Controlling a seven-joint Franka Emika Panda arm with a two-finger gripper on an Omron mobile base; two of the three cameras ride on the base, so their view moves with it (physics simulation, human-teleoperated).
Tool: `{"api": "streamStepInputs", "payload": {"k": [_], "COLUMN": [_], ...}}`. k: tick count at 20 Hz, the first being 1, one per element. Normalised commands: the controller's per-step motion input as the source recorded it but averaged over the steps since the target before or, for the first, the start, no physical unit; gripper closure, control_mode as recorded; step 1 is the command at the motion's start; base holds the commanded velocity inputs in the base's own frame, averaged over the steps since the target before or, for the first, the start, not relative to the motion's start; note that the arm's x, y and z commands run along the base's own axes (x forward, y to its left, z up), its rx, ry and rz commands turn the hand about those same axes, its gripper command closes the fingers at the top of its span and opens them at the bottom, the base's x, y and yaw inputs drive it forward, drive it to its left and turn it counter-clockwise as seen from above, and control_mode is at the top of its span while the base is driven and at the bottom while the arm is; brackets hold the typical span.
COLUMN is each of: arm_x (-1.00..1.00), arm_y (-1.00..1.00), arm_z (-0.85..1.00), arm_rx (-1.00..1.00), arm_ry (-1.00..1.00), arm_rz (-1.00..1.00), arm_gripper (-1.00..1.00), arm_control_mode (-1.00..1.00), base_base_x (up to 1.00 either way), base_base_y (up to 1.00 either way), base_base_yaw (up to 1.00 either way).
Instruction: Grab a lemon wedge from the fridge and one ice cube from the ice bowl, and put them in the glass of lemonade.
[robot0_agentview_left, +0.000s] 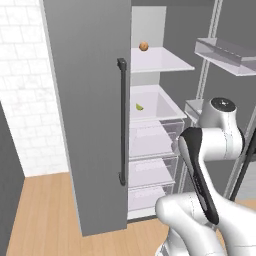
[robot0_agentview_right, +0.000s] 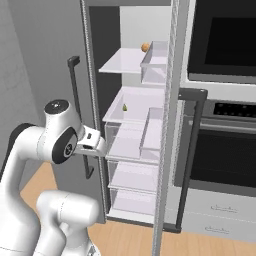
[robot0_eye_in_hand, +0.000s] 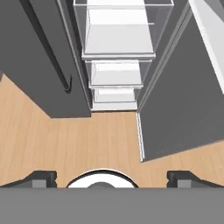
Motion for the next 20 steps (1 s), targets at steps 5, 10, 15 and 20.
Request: {"api": "streamStepInputs", "payload": {"k": [5, 10, 15, 20], "arm_x": [0.0, 0.0, 0.0, 0.0], "arm_y": [0.0, 0.0, 0.0, 0.0], "arm_z": [0.0, 0.0, 0.0, 0.0], "arm_rx": [0.0, 0.0, 0.0, 0.0], "arm_ry": [0.0, 0.0, 0.0, 0.0], "arm_rz": [0.0, 0.0, 0.0, 0.0], "arm_gripper": [-1.0, -1.0, -1.0, -1.0], "arm_control_mode": [1.0, 1.0, 1.0, 1.0], "base_base_x": [0.74, 0.59, 0.4, 0.44], "base_base_y": [-0.27, -0.3, -0.15, -0.21], "base_base_yaw": [0.01, 0.02, 0.05, 0.01]}}
